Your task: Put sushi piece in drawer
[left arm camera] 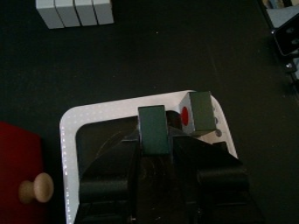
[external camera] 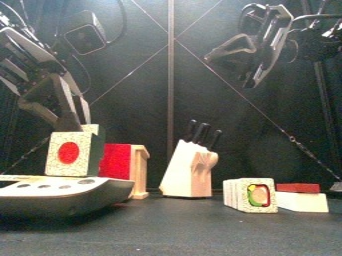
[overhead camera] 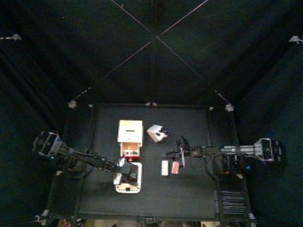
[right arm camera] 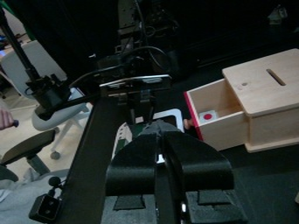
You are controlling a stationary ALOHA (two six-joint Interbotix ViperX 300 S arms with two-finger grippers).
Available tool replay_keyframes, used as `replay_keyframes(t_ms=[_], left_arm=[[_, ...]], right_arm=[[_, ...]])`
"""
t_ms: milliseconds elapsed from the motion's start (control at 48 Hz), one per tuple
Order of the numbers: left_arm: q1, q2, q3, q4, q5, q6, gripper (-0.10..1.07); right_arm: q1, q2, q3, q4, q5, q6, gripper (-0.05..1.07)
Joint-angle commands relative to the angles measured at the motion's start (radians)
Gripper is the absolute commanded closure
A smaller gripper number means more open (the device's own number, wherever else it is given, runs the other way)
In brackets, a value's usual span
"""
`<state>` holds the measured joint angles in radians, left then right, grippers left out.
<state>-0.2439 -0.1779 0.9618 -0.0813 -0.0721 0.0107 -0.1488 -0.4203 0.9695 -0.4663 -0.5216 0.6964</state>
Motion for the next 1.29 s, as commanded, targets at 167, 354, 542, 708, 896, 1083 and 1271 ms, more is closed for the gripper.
replay_keyframes(t_ms=[167, 354, 542, 708, 896, 1083, 1271], left_arm=[[0.063, -0.104, -0.028, 0.003, 0.003, 0.000, 0.43], [0.190, -0.206, 0.021, 0.008, -0.021, -0.002, 0.43], [0.330, -0.258, 0.064, 0.009, -0.114, 0.000, 0.43], [0.388, -0.258, 0.112, 0.008, -0.178, 0.000, 0.39], [0.408, -0.258, 0.155, -0.003, -0.198, -0.002, 0.26], [0.407, -0.258, 0.160, -0.006, -0.198, -0.002, 0.14], [0.403, -0.258, 0.163, -0.006, -0.198, -0.002, 0.11]], right_arm=[[-0.002, -0.009, -0.020, 0.003, -0.009, -0.002, 0.65], [-0.002, -0.009, -0.020, 0.003, -0.009, -0.002, 0.65], [-0.002, -0.009, -0.020, 0.003, -0.009, 0.000, 0.65], [-0.002, -0.009, -0.018, 0.003, -0.009, 0.000, 0.65], [-0.002, -0.009, -0.020, 0.002, -0.009, -0.002, 0.65], [-0.002, -0.005, -0.021, 0.003, -0.009, -0.002, 0.65], [-0.002, -0.003, -0.023, 0.003, -0.009, 0.000, 0.65]])
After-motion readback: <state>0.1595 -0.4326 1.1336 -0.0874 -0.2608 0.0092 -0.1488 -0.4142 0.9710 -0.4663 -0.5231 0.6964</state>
